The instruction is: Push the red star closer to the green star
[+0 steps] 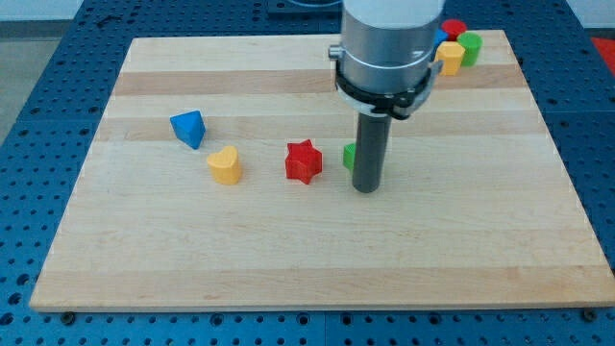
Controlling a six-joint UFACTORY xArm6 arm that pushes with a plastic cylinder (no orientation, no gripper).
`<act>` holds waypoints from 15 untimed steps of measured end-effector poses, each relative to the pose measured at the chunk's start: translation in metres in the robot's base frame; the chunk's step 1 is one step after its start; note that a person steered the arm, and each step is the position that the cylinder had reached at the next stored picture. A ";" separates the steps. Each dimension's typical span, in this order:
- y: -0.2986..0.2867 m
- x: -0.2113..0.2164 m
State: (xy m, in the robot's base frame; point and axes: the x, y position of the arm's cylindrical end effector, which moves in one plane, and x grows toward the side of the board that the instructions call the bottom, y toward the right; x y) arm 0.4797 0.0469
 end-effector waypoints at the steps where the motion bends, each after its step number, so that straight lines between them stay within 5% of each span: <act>1: -0.002 -0.021; 3: -0.002 -0.054; 5: -0.019 0.014; 7: -0.113 0.009; 15: -0.053 -0.022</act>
State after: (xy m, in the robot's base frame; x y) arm 0.4575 -0.0062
